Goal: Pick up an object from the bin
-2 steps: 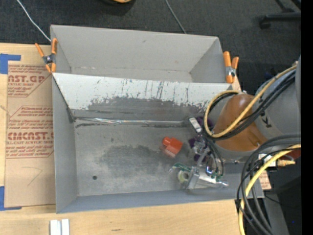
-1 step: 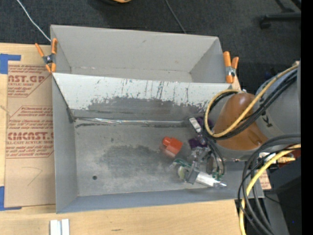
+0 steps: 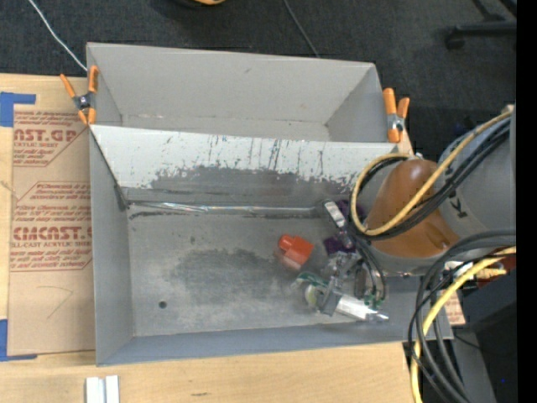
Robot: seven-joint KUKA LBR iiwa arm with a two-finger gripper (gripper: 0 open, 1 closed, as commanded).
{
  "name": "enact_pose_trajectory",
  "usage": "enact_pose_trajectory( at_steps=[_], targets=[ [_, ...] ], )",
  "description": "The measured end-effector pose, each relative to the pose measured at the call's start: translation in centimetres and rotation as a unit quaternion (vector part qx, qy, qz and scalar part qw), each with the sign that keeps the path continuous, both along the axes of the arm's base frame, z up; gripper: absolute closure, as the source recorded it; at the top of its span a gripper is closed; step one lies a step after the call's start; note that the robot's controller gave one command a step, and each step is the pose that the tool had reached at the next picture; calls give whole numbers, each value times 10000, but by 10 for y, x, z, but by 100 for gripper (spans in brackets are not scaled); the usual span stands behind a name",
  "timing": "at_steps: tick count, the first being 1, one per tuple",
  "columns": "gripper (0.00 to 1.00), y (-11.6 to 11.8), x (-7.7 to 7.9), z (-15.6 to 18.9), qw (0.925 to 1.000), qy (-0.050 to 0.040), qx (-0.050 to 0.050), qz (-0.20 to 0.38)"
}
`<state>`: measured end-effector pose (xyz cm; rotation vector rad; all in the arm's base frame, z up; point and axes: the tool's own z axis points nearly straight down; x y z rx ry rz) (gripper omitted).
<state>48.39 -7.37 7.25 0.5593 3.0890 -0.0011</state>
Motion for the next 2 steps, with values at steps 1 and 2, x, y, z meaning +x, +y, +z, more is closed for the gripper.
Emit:
enact_pose_trajectory(
  at_steps=[1,2],
  targets=[
    [100,0,0,5,10000,6,2,3],
    [100,1,-2,20,10000,26,10,-2]
  ],
)
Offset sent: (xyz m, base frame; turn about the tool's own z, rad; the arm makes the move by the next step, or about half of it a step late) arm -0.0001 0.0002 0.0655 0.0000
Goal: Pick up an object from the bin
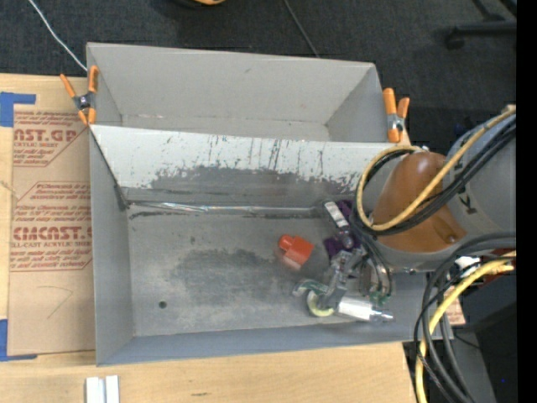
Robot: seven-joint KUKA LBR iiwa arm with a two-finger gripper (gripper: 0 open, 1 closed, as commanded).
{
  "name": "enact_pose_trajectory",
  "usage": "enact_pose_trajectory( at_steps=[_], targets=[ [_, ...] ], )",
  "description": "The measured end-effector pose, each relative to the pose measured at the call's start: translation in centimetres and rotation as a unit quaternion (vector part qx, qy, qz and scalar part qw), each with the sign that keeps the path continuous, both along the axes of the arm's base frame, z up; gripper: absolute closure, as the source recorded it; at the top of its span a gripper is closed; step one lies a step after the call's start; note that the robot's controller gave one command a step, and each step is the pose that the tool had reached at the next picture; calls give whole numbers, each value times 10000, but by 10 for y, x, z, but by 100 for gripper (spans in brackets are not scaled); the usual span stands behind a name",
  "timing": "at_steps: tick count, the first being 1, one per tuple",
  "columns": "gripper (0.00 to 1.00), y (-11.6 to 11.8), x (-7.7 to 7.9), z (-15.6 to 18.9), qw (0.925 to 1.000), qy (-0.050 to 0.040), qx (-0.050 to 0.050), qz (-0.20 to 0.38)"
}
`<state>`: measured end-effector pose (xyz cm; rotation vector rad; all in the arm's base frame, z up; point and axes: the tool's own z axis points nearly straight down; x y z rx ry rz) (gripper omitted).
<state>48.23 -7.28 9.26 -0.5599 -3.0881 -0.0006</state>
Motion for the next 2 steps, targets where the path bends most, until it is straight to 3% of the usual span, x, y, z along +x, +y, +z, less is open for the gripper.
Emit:
enact_pose_trajectory(
  at_steps=[2],
  targets=[
    [100,0,1,27,10000,-18,-1,4]
  ],
)
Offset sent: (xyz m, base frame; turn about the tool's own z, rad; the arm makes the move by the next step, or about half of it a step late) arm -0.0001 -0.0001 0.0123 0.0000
